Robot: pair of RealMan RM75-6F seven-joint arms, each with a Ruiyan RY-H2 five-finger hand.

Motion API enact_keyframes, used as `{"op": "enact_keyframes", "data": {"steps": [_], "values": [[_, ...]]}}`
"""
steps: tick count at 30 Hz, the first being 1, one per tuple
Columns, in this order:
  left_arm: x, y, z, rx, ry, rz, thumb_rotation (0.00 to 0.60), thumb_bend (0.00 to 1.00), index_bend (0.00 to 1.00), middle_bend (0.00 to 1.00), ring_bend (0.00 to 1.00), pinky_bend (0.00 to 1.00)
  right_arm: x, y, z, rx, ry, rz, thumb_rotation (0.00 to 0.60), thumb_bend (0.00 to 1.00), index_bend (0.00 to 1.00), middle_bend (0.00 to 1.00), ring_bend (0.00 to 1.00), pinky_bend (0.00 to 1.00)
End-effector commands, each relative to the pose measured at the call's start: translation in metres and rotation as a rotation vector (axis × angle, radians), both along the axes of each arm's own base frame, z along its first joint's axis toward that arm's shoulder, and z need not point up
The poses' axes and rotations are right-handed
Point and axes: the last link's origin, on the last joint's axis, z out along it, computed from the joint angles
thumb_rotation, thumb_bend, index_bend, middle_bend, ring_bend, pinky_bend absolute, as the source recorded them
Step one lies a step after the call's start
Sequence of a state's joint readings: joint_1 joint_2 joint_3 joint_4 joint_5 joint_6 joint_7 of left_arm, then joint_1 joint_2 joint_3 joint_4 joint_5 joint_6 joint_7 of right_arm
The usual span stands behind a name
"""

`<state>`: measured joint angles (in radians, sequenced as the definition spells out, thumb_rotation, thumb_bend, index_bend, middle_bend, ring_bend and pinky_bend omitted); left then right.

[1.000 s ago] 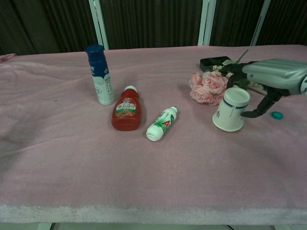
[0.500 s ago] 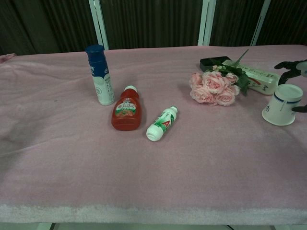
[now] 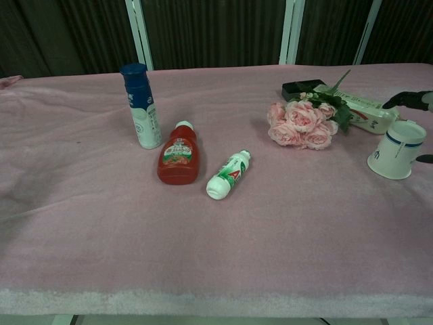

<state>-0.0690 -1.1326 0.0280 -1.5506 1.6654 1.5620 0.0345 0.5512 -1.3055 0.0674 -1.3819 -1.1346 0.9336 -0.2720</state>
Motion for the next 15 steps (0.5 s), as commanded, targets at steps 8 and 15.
{"op": "enact_keyframes", "data": {"steps": [8,15], "values": [[0.0,-0.001,0.001,0.006,-0.002,-0.003,0.6,0.4,0.0,0.0,0.0,0.06,-0.028,0.147,0.07,-0.283,-0.105,0.006,0.6,0.36,0.0,0.0,0.0,0.0],[0.0,-0.001,-0.001,-0.002,0.005,-0.006,0.6,0.4,0.0,0.0,0.0,0.06,-0.04,0.177,0.064,-0.276,-0.135,0.021,0.6,0.36,0.0,0.0,0.0,0.0]]}}
